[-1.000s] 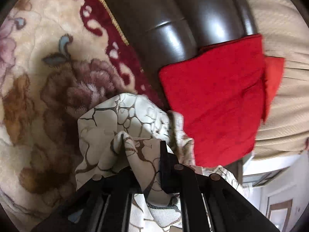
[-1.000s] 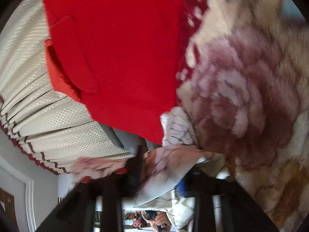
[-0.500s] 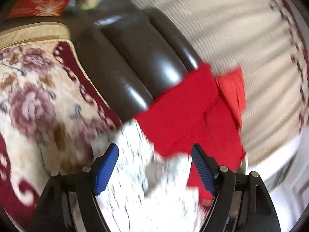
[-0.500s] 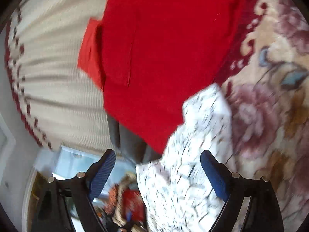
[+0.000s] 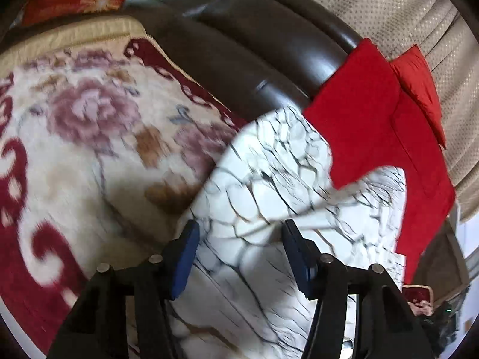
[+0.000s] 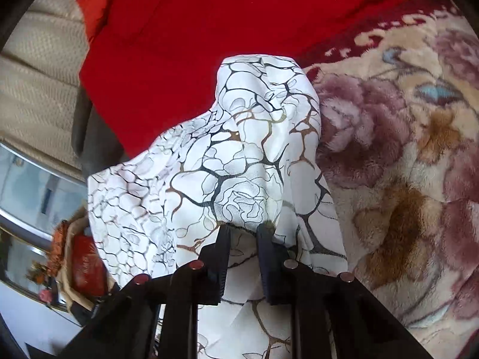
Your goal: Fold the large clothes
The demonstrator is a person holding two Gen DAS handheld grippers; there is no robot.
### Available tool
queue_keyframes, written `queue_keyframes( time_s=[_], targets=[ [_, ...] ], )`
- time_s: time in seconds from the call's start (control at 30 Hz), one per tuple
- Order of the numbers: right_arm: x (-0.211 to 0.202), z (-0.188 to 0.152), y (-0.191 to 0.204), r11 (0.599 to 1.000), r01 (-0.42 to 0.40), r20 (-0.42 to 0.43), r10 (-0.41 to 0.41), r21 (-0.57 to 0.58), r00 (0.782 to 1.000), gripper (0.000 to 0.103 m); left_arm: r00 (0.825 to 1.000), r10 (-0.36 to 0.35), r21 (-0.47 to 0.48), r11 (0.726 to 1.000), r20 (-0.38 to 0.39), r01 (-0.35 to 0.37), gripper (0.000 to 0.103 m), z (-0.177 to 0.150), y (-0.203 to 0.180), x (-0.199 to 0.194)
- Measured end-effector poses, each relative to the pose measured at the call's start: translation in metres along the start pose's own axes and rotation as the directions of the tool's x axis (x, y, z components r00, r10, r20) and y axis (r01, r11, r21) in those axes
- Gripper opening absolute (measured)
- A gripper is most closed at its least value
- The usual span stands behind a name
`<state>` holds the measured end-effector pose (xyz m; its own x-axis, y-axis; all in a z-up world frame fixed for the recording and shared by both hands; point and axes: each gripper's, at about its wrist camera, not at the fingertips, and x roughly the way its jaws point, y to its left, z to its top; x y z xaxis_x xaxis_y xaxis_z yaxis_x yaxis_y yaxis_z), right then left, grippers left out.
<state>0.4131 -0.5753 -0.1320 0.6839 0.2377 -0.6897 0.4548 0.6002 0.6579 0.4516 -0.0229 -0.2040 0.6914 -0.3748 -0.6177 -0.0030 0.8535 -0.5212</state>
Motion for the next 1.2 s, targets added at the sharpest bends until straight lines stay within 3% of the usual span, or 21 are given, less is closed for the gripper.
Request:
queue_keyframes(
  time_s=[0.03,0.07,0.2,0.33,0.4,0.43,0.57,0.67,0.77,0.8,0.9,0.93,0.97,1.0,1.07,1.1,1.2],
  targets=[
    [0.002,0.000,0.000,1.000,0.006,-0.001,-0.006,0.004,1.000,0.020,0.998,0.060,0.013,0.998,0.008,-0.060,0.060,0.001,0.001,0.001],
    [0.001,0.000,0.001,1.000,0.012,0.001,-0.012,0.006,1.000,0.020,0.993,0.114,0.011,0.993,0.010,-0.114,0.069,0.000,0.005,0.004],
    [-0.006,-0.002,0.018,0.997,0.064,0.041,-0.063,-0.047,0.997,0.025,1.000,-0.022,-0.120,0.993,-0.013,0.020,0.067,0.011,0.020,-0.006],
    [-0.008,-0.007,0.031,0.984,0.142,0.054,-0.136,-0.108,0.989,0.026,0.999,-0.036,-0.011,0.999,0.038,0.036,0.073,0.038,0.007,-0.025],
    [-0.006,-0.005,0.026,0.992,0.118,0.046,-0.116,-0.054,0.992,0.026,0.997,-0.046,0.007,0.999,0.060,0.045,0.090,0.054,0.003,-0.023],
    [-0.004,-0.004,0.023,0.994,0.106,0.041,-0.105,-0.031,0.994,0.026,0.998,-0.039,0.018,0.999,0.054,0.038,0.091,0.069,-0.002,-0.017],
    [-0.004,-0.002,0.020,0.994,0.106,0.033,-0.105,-0.018,0.994,0.026,0.989,-0.045,0.081,0.995,-0.142,0.057,0.091,0.127,-0.027,0.045],
    [-0.002,-0.001,0.021,0.993,0.111,0.025,-0.110,-0.030,0.994,0.026,0.938,-0.153,0.025,0.985,-0.311,0.169,0.091,0.154,-0.036,0.090],
    [0.002,0.000,0.019,0.995,0.098,0.016,-0.097,-0.019,0.995,0.026,0.868,-0.196,-0.022,0.978,-0.457,0.209,0.091,0.162,-0.046,0.130],
    [0.003,0.001,0.019,0.996,0.093,0.013,-0.093,-0.015,0.996,0.026,0.853,-0.187,-0.018,0.979,-0.486,0.204,0.091,0.161,-0.048,0.138],
    [0.006,0.003,0.017,0.996,0.089,0.012,-0.089,-0.011,0.996,0.026,0.851,-0.196,-0.008,0.975,-0.487,0.220,0.089,0.158,-0.054,0.142],
    [0.005,0.004,0.017,0.996,0.090,0.012,-0.090,-0.012,0.996,0.026,0.858,-0.213,0.000,0.971,-0.466,0.241,0.086,0.158,-0.057,0.139],
    [0.005,0.004,0.017,0.996,0.091,0.012,-0.091,-0.014,0.996,0.026,0.869,-0.219,0.026,0.966,-0.444,0.257,0.067,0.159,-0.063,0.135],
    [0.005,0.004,0.017,0.995,0.094,0.013,-0.093,-0.017,0.996,0.026,0.873,-0.209,0.050,0.965,-0.440,0.256,0.036,0.159,-0.068,0.134],
    [0.007,0.004,0.018,0.995,0.097,0.015,-0.096,-0.017,0.995,0.026,0.882,-0.150,0.117,0.967,-0.447,0.224,0.007,0.159,-0.079,0.134],
    [0.007,0.004,0.018,0.995,0.097,0.016,-0.097,-0.013,0.995,0.026,0.888,-0.121,0.159,0.965,-0.444,0.211,0.006,0.158,-0.084,0.133],
    [0.007,0.005,0.019,0.995,0.098,0.019,-0.098,0.001,0.995,0.026,0.944,-0.037,0.300,0.943,-0.329,0.142,0.004,0.162,-0.095,0.113]
  ],
)
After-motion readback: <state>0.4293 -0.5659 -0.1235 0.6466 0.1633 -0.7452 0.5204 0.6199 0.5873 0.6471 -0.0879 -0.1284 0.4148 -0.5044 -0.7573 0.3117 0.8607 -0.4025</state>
